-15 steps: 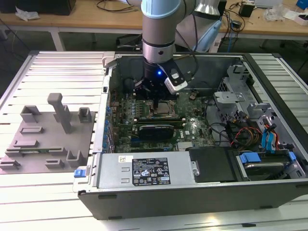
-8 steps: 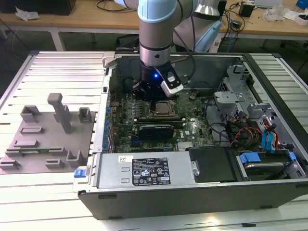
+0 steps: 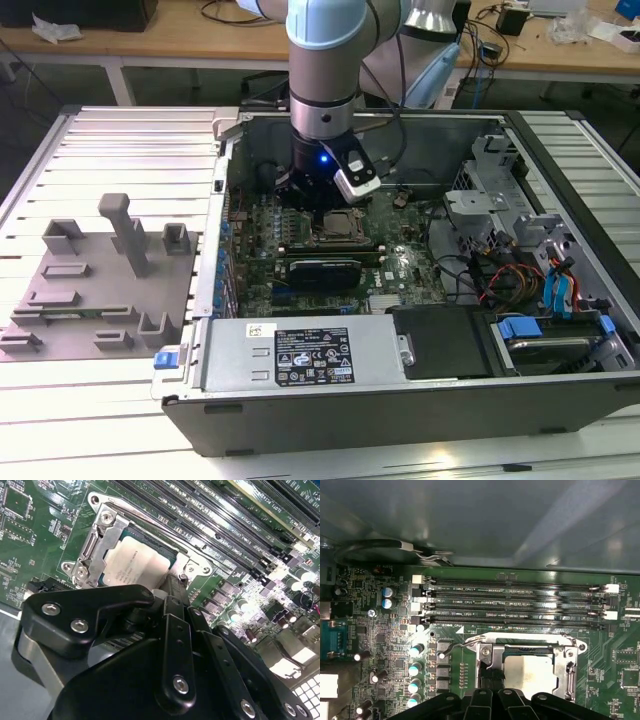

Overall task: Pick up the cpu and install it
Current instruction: 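Close the cpu cover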

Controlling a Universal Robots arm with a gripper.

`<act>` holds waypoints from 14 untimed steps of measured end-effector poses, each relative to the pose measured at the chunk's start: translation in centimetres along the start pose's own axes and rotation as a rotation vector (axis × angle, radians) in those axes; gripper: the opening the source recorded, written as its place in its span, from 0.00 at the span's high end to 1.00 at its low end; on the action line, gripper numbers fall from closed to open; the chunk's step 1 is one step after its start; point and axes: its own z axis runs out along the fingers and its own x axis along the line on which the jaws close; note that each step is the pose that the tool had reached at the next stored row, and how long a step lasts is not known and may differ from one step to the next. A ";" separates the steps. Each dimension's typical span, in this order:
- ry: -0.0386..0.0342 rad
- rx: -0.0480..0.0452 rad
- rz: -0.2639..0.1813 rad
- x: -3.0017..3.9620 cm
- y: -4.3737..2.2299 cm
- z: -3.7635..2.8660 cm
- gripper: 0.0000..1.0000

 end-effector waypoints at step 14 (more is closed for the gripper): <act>-0.0002 -0.0002 0.000 0.00 0.01 0.16 0.89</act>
